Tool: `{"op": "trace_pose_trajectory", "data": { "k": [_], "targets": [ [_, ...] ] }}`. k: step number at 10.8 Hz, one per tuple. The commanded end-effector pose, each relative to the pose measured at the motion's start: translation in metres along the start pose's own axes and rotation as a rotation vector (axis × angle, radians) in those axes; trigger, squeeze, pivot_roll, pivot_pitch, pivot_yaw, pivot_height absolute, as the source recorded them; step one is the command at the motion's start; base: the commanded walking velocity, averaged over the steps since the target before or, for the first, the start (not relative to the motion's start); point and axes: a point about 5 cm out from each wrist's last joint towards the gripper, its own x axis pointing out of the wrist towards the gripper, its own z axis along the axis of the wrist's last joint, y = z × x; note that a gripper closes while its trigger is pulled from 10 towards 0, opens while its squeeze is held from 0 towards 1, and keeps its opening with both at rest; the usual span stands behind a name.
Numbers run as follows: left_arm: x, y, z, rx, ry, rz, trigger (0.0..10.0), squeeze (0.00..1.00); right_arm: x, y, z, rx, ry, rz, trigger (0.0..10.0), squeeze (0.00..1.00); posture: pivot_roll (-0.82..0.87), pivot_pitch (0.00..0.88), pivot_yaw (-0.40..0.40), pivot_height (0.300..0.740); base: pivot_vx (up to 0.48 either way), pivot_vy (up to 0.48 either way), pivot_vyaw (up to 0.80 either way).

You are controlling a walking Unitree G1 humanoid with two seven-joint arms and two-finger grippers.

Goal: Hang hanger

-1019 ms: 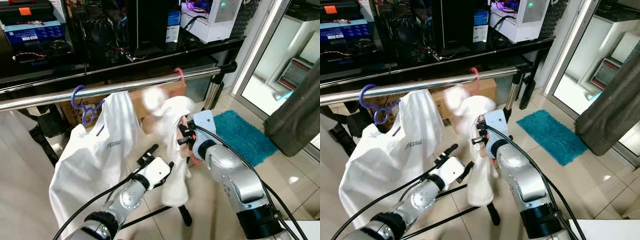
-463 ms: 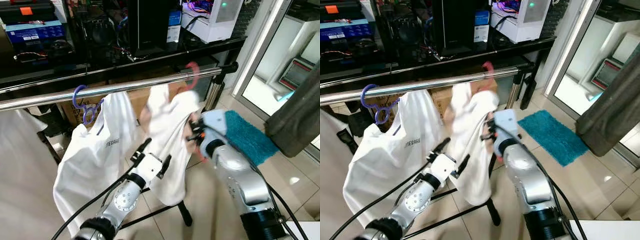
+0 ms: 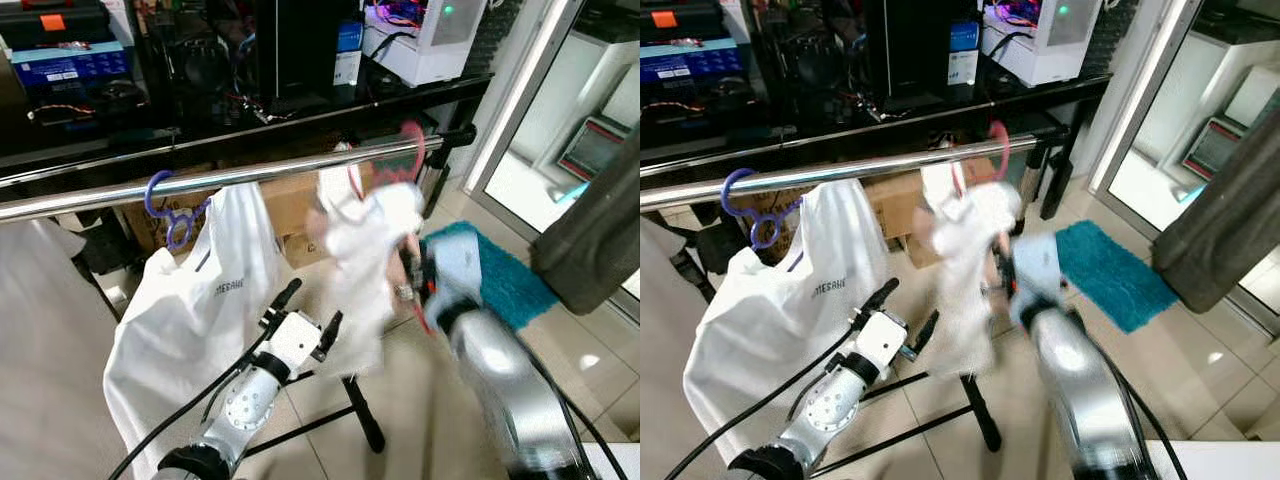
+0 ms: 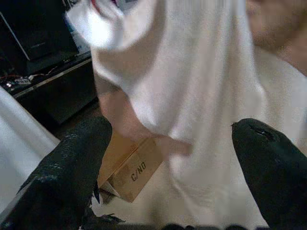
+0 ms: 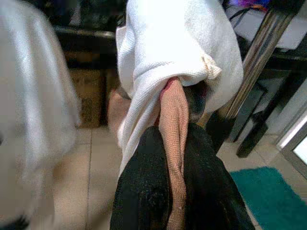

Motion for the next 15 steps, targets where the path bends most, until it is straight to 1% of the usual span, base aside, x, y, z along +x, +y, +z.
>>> {"op": "trace_pose_trajectory", "data": {
  "k": [1,2,3,4,5,6,7,8,9,10,11,13,14,15],
  "targets": [
    [0.001,-0.001,0.003,-0.016,-0.02,-0.004,10.0,0.0,-0.009,-0.001,0.003,-0.024,-0.044,0.017,0.0,0.0,0.1,0.054,-0.03,0.74,0.0,0.0,0.0],
    [0.001,-0.001,0.004,-0.019,-0.024,-0.005,10.0,0.0,-0.013,-0.003,0.0,-0.015,-0.047,0.014,0.0,0.0,0.1,0.056,-0.029,0.74,0.0,0.0,0.0],
    [0.001,0.002,0.005,-0.054,-0.028,0.024,10.0,0.0,-0.018,-0.007,-0.004,-0.007,-0.061,-0.003,1.2,0.0,0.1,0.055,-0.029,0.74,0.0,0.0,0.0],
    [0.0,0.007,0.008,-0.111,-0.039,0.081,10.0,0.0,-0.024,-0.012,-0.01,0.014,-0.085,-0.049,10.0,0.0,0.09,0.055,-0.029,0.74,0.0,0.0,0.0],
    [-0.006,0.009,0.007,-0.117,-0.042,0.089,10.0,0.0,-0.034,-0.011,-0.016,0.053,-0.121,-0.054,10.0,0.0,0.09,0.055,-0.029,0.74,0.0,0.0,0.0],
    [-0.01,0.009,0.005,-0.116,-0.039,0.086,10.0,0.0,-0.038,-0.01,-0.017,0.064,-0.134,-0.045,10.0,0.0,0.09,0.056,-0.028,0.74,0.0,0.0,0.0],
    [-0.018,0.012,0.001,-0.117,-0.022,0.093,10.0,0.0,-0.047,-0.007,-0.019,0.093,-0.171,-0.015,10.0,0.0,0.09,0.054,-0.022,0.74,0.0,0.0,0.0],
    [-0.029,0.016,-0.002,-0.13,-0.007,0.116,10.0,0.0,-0.055,-0.007,-0.022,0.091,-0.178,-0.013,10.0,0.0,0.09,0.053,-0.02,0.74,0.0,0.0,0.0],
    [-0.041,0.017,-0.004,-0.148,0.01,0.129,10.0,0.0,-0.064,-0.005,-0.027,0.077,-0.178,-0.009,10.0,0.0,0.09,0.058,-0.016,0.74,0.0,0.0,0.0],
    [-0.045,0.017,-0.005,-0.156,0.019,0.133,10.0,0.0,-0.066,-0.005,-0.029,0.067,-0.171,-0.006,10.0,0.0,0.09,0.06,-0.015,0.74,0.0,0.0,-0.4],
    [-0.047,0.015,-0.005,-0.159,0.026,0.129,10.0,0.0,-0.067,-0.005,-0.031,0.068,-0.175,-0.007,10.0,0.0,0.09,0.062,-0.016,0.74,0.0,0.0,-0.75],
    [-0.043,0.013,-0.002,-0.146,0.033,0.105,10.0,0.0,-0.063,-0.002,-0.029,0.063,-0.191,0.009,10.0,0.0,0.09,0.06,-0.019,0.74,0.0,0.0,-0.75],
    [-0.039,0.013,-0.001,-0.12,0.037,0.097,10.0,0.0,-0.061,-0.003,-0.03,0.063,-0.193,0.01,10.0,0.0,0.09,0.055,-0.022,0.74,0.0,-0.48,-0.75],
    [-0.037,0.013,0.001,-0.142,0.031,0.098,10.0,0.0,-0.06,-0.003,-0.031,0.064,-0.193,0.011,10.0,0.0,0.09,0.053,-0.022,0.74,0.0,-0.386,-0.75]
  ]
}}
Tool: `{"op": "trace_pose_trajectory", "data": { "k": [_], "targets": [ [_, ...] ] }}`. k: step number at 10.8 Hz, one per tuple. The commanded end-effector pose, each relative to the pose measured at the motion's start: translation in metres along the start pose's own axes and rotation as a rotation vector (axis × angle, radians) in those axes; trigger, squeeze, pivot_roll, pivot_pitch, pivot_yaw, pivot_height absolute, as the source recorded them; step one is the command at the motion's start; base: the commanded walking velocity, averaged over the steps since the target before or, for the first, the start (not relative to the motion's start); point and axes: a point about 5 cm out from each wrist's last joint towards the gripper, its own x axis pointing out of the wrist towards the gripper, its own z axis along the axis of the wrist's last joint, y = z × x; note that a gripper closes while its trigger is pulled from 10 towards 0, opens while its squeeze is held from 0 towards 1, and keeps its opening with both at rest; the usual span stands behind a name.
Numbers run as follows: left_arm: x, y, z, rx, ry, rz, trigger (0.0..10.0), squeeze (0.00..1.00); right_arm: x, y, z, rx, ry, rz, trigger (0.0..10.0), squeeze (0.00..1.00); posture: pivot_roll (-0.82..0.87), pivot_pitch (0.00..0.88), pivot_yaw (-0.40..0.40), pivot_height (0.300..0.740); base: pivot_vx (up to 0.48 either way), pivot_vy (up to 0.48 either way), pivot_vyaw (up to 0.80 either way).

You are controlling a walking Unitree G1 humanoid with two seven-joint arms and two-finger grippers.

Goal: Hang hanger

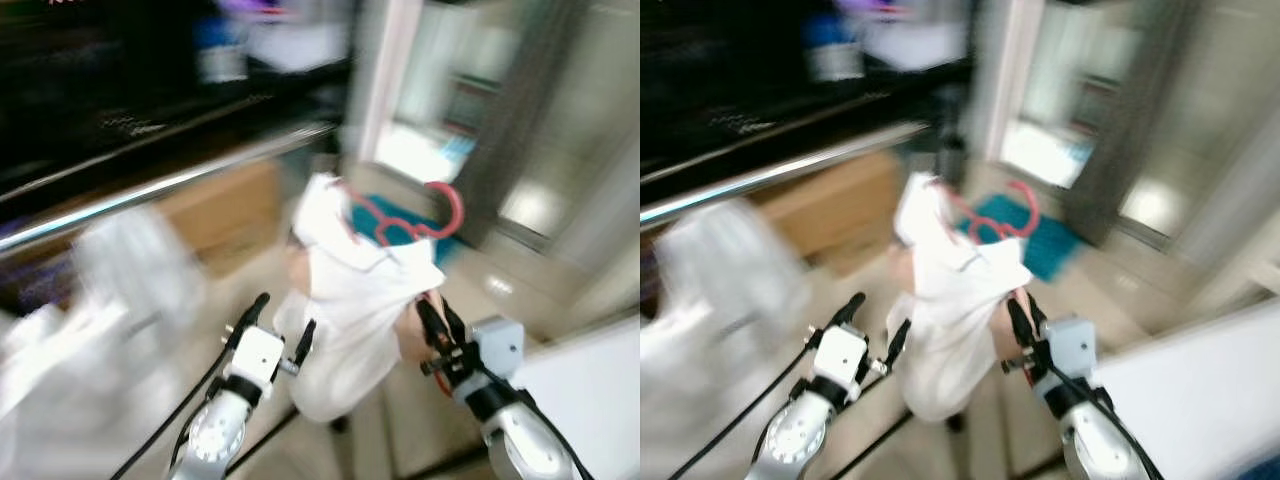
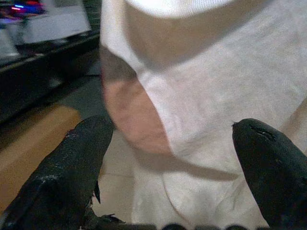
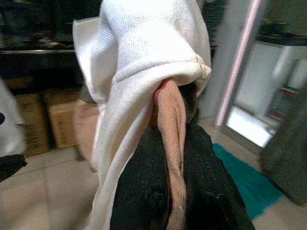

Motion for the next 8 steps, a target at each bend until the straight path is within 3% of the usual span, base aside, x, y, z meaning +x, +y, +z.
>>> {"op": "trace_pose_trajectory", "data": {
  "k": [1,8],
  "targets": [
    [0.0013,-0.0035,0.0027,-0.023,-0.004,-0.009,10.0,0.0,-0.0004,-0.0051,0.0046,-0.023,-0.031,-0.016,10.0,0.0,0.08,0.053,-0.021,0.74,0.0,0.0,-0.75],
    [-0.0036,-0.002,-0.0023,-0.047,0.03,-0.033,10.0,0.0,-0.0043,-0.0044,0.0004,-0.018,-0.021,-0.047,10.0,0.0,0.06,0.058,-0.003,0.74,0.0,0.0,-0.74]
  ]
}}
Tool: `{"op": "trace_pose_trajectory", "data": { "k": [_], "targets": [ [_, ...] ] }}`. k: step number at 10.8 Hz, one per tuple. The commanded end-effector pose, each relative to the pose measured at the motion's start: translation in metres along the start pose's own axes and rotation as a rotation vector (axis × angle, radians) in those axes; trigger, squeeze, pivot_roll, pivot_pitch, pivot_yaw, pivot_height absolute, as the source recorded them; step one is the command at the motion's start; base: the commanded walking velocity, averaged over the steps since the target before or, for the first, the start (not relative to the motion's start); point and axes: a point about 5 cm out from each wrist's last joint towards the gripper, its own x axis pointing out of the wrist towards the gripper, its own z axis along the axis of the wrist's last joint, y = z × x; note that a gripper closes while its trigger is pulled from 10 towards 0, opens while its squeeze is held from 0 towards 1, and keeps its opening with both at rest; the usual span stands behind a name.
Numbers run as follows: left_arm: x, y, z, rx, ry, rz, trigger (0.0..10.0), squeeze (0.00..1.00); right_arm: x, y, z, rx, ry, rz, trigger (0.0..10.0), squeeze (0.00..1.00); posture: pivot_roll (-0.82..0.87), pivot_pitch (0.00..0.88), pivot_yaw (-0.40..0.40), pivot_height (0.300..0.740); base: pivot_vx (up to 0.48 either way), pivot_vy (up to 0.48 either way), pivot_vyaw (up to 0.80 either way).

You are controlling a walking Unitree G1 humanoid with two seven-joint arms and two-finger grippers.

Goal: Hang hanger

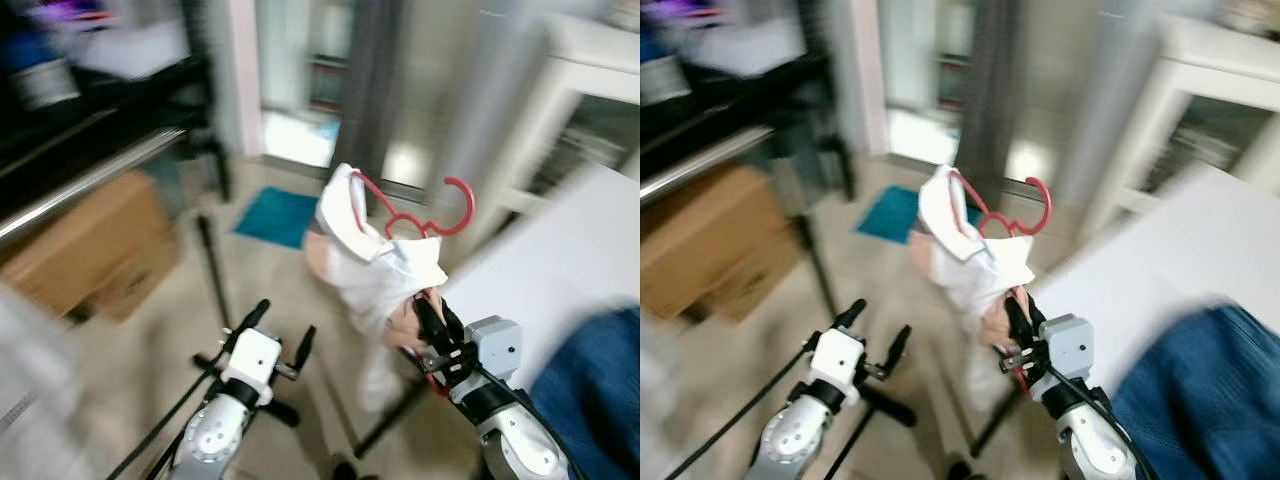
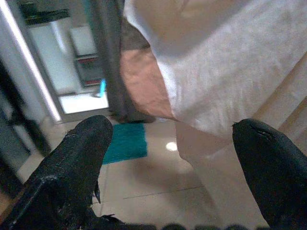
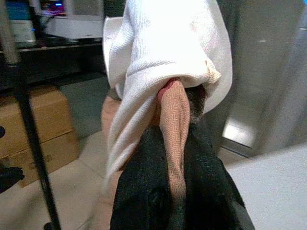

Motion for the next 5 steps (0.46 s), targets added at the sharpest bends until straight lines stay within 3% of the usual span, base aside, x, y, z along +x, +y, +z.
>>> {"op": "trace_pose_trajectory", "data": {
  "k": [1,2,5],
  "targets": [
    [0.0004,-0.0033,0.0012,-0.016,-0.001,-0.011,10.0,0.0,-0.003,-0.0073,0.0023,-0.029,-0.007,-0.035,10.0,0.0,0.06,0.058,-0.003,0.74,0.0,0.0,-0.74],
    [-0.0003,-0.0026,0.0009,-0.019,0.003,-0.013,10.0,0.0,-0.0026,-0.0063,0.0028,-0.028,-0.008,-0.032,10.0,0.0,0.06,0.059,-0.003,0.74,0.0,0.446,-0.74],
    [-0.0016,-0.003,0.0007,-0.015,0.003,-0.019,10.0,0.0,-0.0034,-0.0066,0.0019,-0.027,-0.002,-0.028,10.0,0.0,0.06,0.061,-0.009,0.74,0.0,0.0,-0.75]
  ]
}}
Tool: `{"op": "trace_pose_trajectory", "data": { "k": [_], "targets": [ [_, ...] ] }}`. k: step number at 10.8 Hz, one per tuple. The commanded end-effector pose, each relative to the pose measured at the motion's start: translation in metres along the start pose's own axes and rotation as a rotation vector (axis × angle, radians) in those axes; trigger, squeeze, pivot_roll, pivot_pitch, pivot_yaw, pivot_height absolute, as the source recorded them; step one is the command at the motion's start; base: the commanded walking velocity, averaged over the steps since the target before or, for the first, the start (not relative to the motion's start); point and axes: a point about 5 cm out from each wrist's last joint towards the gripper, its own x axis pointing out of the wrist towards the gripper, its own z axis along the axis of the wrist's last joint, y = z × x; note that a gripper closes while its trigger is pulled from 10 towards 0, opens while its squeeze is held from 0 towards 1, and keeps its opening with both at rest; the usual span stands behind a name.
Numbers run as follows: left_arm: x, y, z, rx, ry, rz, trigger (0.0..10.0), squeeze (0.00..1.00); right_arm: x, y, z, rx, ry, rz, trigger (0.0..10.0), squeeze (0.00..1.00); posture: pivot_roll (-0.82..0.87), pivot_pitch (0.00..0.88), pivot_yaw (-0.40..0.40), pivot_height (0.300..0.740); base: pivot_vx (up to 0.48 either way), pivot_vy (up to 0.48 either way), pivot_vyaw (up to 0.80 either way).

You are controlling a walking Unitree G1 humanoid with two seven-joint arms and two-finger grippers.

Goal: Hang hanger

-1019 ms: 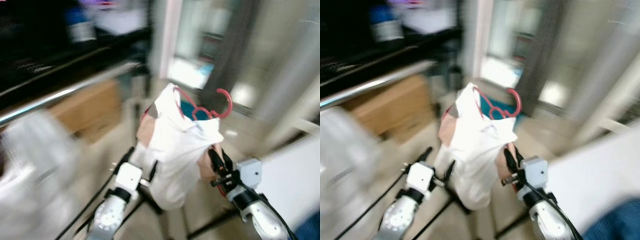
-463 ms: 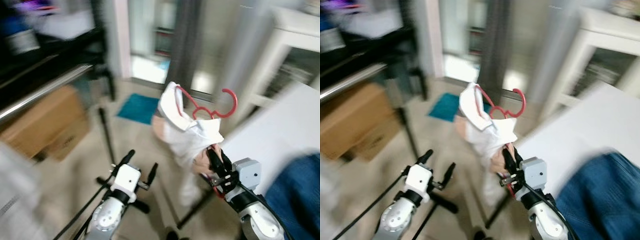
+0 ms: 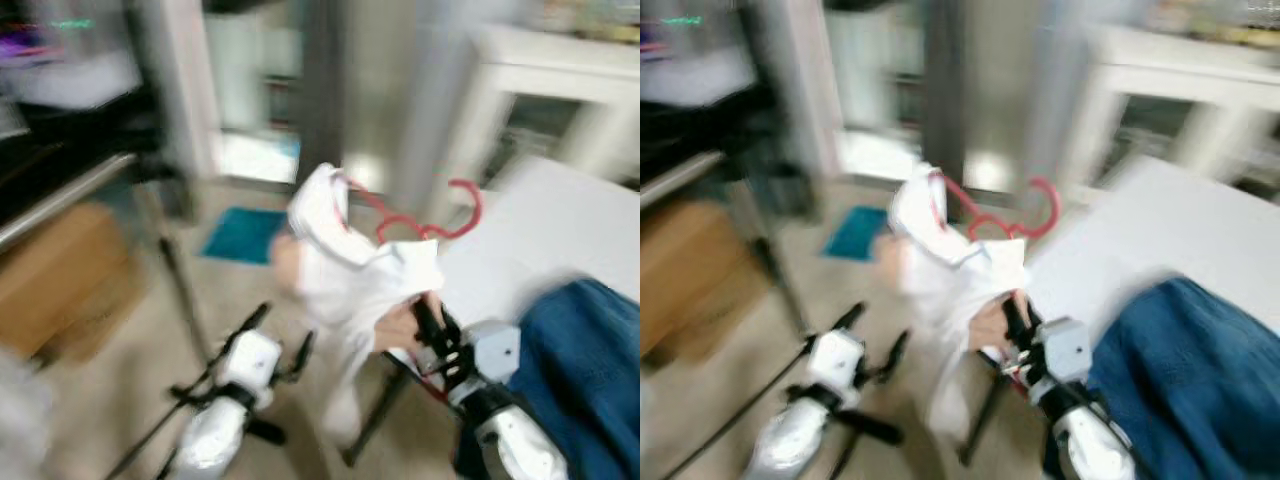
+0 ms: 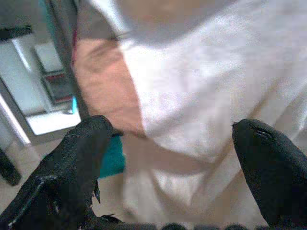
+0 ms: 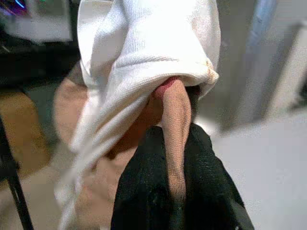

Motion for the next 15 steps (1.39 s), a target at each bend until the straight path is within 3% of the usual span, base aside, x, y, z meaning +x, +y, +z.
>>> {"op": "trace_pose_trajectory", "data": {
  "k": [1,3,10,13,15],
  "targets": [
    [0.003,-0.006,0.002,-0.017,-0.003,-0.013,10.0,0.0,0.002,-0.009,0.007,-0.018,-0.031,-0.027,10.0,0.0,0.06,0.06,-0.011,0.74,0.0,0.0,-0.74],
    [0.004,-0.007,0.002,-0.03,-0.004,-0.012,10.0,0.0,0.003,-0.009,0.008,-0.019,-0.028,-0.023,10.0,0.0,0.06,0.06,-0.012,0.74,0.0,0.461,-0.74],
    [0.004,-0.006,0.003,-0.011,-0.004,-0.022,10.0,0.0,0.006,-0.007,0.008,-0.009,-0.034,-0.031,10.0,0.0,0.06,0.061,-0.001,0.74,0.0,0.068,-0.74],
    [0.004,-0.006,0.004,-0.001,-0.01,-0.027,10.0,0.0,0.023,-0.01,0.039,0.02,-0.198,-0.026,10.0,0.0,0.06,0.061,0.007,0.74,0.0,0.0,-0.15],
    [0.004,-0.007,0.004,-0.006,-0.015,-0.034,10.0,0.0,0.029,-0.028,0.055,0.05,-0.271,-0.156,10.0,0.0,0.06,0.061,0.009,0.74,0.0,0.0,0.0]
  ]
}}
